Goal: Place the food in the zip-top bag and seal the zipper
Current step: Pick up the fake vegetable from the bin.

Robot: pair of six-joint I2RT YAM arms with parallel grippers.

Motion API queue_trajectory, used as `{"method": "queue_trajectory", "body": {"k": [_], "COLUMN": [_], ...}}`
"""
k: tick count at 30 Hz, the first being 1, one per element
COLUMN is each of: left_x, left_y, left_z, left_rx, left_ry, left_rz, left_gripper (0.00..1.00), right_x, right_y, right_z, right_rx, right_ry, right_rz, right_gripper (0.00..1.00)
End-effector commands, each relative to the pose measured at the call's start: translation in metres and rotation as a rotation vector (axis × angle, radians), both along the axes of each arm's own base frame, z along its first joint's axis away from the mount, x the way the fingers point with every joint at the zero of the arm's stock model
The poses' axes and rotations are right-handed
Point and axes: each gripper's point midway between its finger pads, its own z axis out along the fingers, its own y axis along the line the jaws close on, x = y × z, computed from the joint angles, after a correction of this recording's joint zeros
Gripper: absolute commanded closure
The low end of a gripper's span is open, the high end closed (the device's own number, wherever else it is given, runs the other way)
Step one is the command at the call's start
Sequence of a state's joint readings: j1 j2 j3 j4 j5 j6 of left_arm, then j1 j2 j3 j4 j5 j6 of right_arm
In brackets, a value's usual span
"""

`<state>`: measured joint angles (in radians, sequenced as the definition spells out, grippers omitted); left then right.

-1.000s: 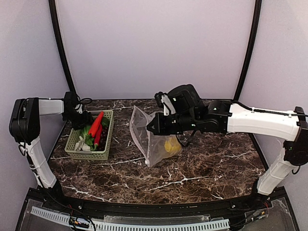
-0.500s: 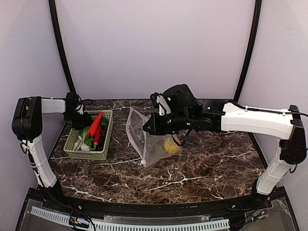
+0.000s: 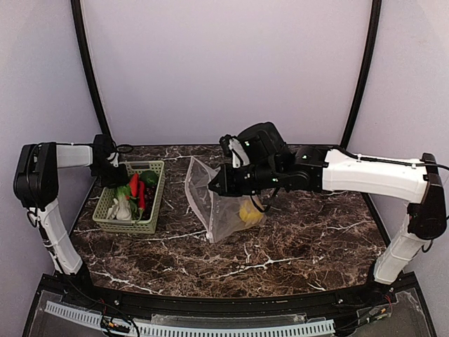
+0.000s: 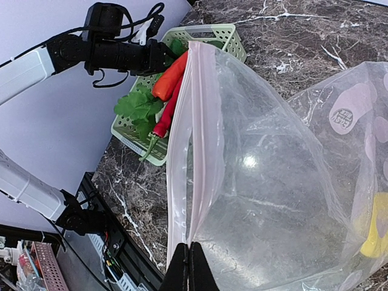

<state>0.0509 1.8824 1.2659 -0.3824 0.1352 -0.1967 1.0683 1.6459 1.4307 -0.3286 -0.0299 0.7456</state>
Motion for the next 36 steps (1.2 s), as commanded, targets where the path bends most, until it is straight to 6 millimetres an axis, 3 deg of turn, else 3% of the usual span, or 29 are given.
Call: {"method": "queue_trajectory", "body": {"k": [1,14,27,30,36], "left_x": [-0.009,-0.015,-0.04,-0.052,-0.08], "left_y": [0.008,0.011,0.006,-0.003,-0.055], "left_z": [0.037,0.092,0.183,0.201,0.239], "left_rx": [0.036,0.062,0.075,0.03,-0.187], "left_ry": [-0.101,-0.319,-0.608,-0.656,-0.751], "left_rz": [0.01,0.034,0.008,-0.014,-0.16], "left_gripper": [0.7,0.8,0.82,0.82,0.82], "right_x": [0.008,0.009,0.011,0.01,0.008], "right_y": [0.006,0.011,0.015,0.015,0.014], "right_z": [0.011,0.012,0.017,0.021,0.031], "right_rx": [0.042,0.047,0.057,0.062,0.08], "right_ry": [-0.015,-0.007,-0.016,-0.02,-0.034], "right_rz": [-0.009,-0.001,0.018,0.029,0.058], "right_gripper": [1.0,1.0,1.0,1.0,1.0]}}
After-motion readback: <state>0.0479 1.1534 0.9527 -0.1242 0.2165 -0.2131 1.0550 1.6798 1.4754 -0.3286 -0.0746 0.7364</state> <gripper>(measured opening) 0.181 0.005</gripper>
